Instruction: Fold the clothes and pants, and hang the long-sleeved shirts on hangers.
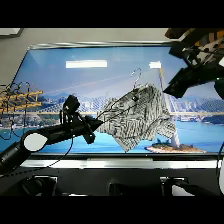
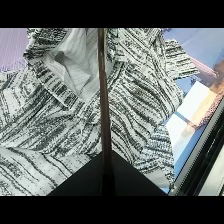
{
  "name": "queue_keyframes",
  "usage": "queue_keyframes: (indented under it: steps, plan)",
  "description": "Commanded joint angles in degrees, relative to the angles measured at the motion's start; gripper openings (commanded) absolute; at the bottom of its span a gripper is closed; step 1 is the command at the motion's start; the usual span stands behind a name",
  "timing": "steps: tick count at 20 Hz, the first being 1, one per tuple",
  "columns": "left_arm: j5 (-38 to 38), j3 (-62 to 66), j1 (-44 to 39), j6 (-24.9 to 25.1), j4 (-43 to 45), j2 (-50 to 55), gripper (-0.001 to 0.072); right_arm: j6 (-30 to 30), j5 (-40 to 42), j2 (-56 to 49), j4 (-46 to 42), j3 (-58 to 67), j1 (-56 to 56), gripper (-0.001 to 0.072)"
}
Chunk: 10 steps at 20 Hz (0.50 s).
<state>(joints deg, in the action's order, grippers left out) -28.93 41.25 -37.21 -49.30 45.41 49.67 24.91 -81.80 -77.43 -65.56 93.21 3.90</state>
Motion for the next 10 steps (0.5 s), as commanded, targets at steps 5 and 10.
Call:
queue_keyframes:
  steps: [5,10]
  plan:
    - [-0.2,0.0,0.0,0.1,0.0,0.0,0.0016,-16.8,9.1,-6.8,8.0,0.0,-7.0,0.0519]
    - [-0.2,0.0,0.0,0.0,0.0,0.0,0.0017,-18.2,7.3,-8.1,11.5,0.0,-8.4,0.0516]
